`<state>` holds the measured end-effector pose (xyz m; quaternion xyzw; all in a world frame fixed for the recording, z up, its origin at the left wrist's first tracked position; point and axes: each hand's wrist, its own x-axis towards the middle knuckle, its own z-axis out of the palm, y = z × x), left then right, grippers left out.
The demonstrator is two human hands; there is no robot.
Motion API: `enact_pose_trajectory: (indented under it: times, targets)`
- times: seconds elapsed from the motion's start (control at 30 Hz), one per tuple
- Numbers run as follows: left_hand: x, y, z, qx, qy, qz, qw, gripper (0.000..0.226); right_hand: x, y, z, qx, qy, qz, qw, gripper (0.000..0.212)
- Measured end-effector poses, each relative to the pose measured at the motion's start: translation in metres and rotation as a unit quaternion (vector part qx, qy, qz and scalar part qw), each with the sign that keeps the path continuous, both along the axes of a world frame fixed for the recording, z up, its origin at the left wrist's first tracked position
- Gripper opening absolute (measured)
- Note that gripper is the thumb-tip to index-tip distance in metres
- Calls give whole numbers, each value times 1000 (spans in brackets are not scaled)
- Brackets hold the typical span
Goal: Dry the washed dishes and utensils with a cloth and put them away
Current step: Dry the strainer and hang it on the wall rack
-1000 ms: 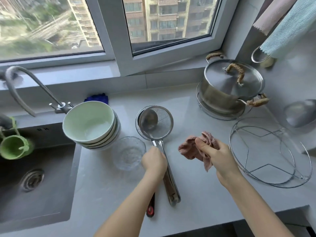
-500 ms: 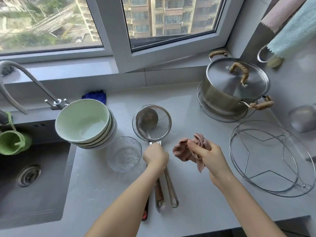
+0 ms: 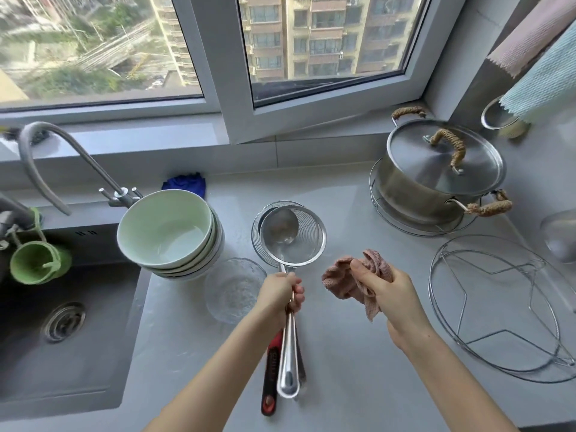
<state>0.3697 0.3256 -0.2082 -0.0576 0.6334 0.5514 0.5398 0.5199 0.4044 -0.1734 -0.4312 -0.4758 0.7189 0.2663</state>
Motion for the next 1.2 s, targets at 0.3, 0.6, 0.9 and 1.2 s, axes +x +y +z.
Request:
enact_pose_trajectory:
  times: [0.3,0.6,0.9,1.2]
  targets:
    - [-40,-68,65,40,6,-131,991,26,-52,-2,37,137,31,-157,978,15]
    - [-73,-98,86,-20,172,-233,957,35,-147,-32,31,574,-279,317,702,46]
    - [-87,-134,71,-74,180,-321,927,34,-118,-48,80,506,-391,583,501,17]
    - [-103,-141,75,-77,284,-367,882,32,-85,-12,143,408,-85,52,907,5]
